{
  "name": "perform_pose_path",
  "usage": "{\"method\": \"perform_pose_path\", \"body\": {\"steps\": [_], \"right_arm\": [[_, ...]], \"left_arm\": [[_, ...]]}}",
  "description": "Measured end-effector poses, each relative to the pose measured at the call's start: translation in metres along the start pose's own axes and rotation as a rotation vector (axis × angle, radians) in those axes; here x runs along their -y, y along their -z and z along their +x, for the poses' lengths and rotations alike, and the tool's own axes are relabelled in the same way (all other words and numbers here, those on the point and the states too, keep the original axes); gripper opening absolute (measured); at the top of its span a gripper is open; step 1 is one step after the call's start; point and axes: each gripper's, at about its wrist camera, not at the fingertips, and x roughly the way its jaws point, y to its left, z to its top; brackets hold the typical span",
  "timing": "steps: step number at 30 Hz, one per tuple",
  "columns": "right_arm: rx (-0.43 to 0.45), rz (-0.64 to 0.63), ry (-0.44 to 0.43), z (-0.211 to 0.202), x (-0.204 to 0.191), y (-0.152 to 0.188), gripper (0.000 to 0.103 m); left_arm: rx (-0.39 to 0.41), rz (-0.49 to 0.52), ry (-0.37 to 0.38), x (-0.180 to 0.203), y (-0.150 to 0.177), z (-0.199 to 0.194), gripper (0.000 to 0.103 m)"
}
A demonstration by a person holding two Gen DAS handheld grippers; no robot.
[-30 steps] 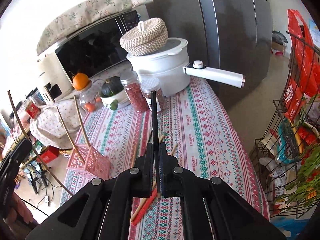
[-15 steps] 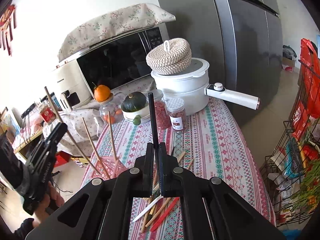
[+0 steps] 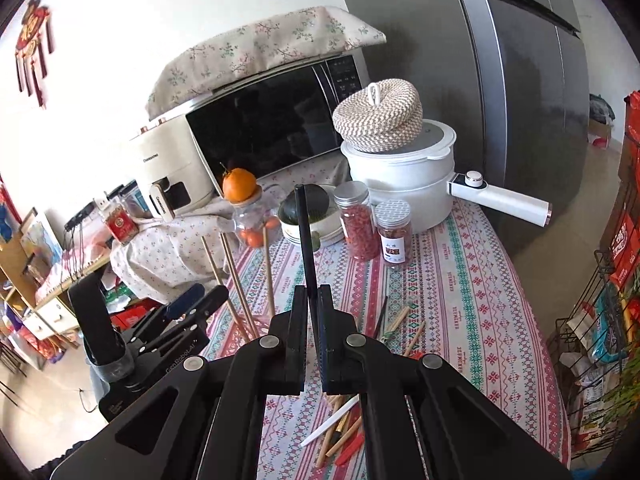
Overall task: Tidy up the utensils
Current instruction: 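Carry the chopsticks with the left tool while the right tool carries the black brush to the holder, then drop the chopsticks and brush into the pink holder, opening both tools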
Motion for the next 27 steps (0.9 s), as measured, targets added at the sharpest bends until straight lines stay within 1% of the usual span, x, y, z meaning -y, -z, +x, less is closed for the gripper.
{"method": "perform_pose_path", "body": {"steps": [5, 9, 10, 12, 15, 19, 23, 27], "right_arm": [[0.035, 0.008, -0.042, -0.005, -0.014, -0.007, 0.004], [0.064, 0.004, -0.072, -0.006, -0.028, -0.010, 0.004], [0.071, 0.005, -0.078, -0.005, -0.031, -0.011, 0.004], [0.084, 0.012, -0.088, -0.004, -0.037, -0.014, 0.004], [0.108, 0.024, -0.096, 0.000, -0.044, -0.015, 0.004], [0.118, 0.026, -0.104, 0.013, -0.054, -0.015, 0.004], [0.167, 0.018, -0.079, 0.020, -0.061, -0.014, 0.004], [0.184, 0.042, -0.075, 0.025, -0.063, -0.014, 0.004]], "left_arm": [[-0.069, -0.004, -0.014, -0.013, 0.006, -0.018, 0.064], [-0.158, -0.040, -0.045, -0.032, 0.013, -0.021, 0.071], [-0.193, -0.049, -0.058, -0.036, 0.016, -0.021, 0.073], [-0.261, -0.072, -0.090, -0.044, 0.023, -0.019, 0.074], [-0.328, -0.100, -0.086, -0.054, 0.032, -0.018, 0.074], [-0.356, -0.092, -0.090, -0.057, 0.040, -0.021, 0.077], [-0.390, -0.085, -0.063, -0.051, 0.047, -0.019, 0.079], [-0.415, -0.072, -0.051, -0.048, 0.049, -0.015, 0.079]]}}
